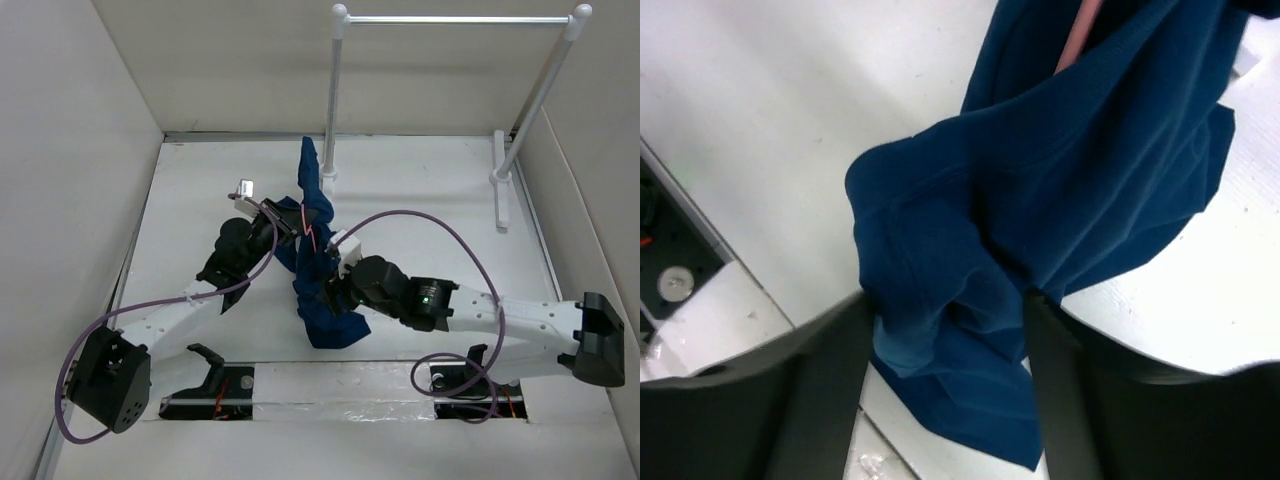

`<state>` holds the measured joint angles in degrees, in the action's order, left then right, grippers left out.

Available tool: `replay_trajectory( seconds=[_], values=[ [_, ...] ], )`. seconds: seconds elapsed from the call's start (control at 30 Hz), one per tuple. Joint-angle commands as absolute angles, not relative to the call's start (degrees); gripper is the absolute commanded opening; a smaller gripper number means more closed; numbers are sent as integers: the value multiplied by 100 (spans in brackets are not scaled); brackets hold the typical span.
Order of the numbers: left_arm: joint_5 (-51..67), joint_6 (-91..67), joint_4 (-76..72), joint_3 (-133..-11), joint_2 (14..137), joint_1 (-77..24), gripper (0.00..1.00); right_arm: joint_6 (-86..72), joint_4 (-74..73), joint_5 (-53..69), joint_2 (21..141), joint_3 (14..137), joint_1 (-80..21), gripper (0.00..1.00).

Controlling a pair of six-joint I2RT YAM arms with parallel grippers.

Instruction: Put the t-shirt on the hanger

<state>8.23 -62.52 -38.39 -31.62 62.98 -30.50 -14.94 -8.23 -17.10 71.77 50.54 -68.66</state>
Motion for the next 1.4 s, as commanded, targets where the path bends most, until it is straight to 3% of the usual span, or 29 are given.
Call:
replay_trajectory(
  seconds=[0.0,0.07,0.17,0.2,0.23,0.3,0.33,0.4,0.43,0.47,0.57,0.8,1.13,1.37],
  values=[
    [1037,-6346,-4315,-3077,6170,-2997,0,-1450,-1107,-1609,6497,5045,-6847,71],
    [1055,-6372,-4412,-3041,6214,-2997,0,-1389,-1125,-1565,6303,5027,-6742,75],
    [1134,-6346,-4386,-3059,6284,-2997,0,-1380,-811,-1424,6144,4940,-6348,73],
    [1125,-6346,-4403,-3050,6267,-3049,0,-1380,-635,-1372,6152,4887,-6224,68],
    [1116,-6346,-4412,-3041,6267,-3050,0,-1389,-415,-1258,6213,4730,-6083,45],
    [1186,-6337,-4386,-3093,6275,-3103,0,-1432,173,-1012,6319,4650,-5785,26],
    [1239,-6311,-4351,-3120,6275,-3103,0,-1459,350,-567,6398,4615,-5487,26],
    [1274,-6275,-4281,-3146,6232,-3103,0,-1503,693,-116,6574,4623,-5257,35],
    [1292,-6275,-4280,-3120,6197,-3103,0,-1503,825,242,6609,4623,-5117,52],
    [1301,-6284,-4272,-3103,6179,-3103,0,-1538,1018,324,6635,4632,-5115,59],
    [1344,-6258,-4236,-3076,6170,-3103,0,-1704,1483,544,6680,4571,-4897,68],
    [1485,-6293,-4272,-2953,6170,-3103,0,-2276,2724,1563,6926,4149,-4316,59],
    [1468,-6328,-4447,-2839,6214,-3103,0,-2390,2672,1749,7137,4219,-4491,51],
    [1512,-6337,-4509,-2830,6188,-3103,0,-2496,2706,1617,7347,4201,-4570,51]
  ],
)
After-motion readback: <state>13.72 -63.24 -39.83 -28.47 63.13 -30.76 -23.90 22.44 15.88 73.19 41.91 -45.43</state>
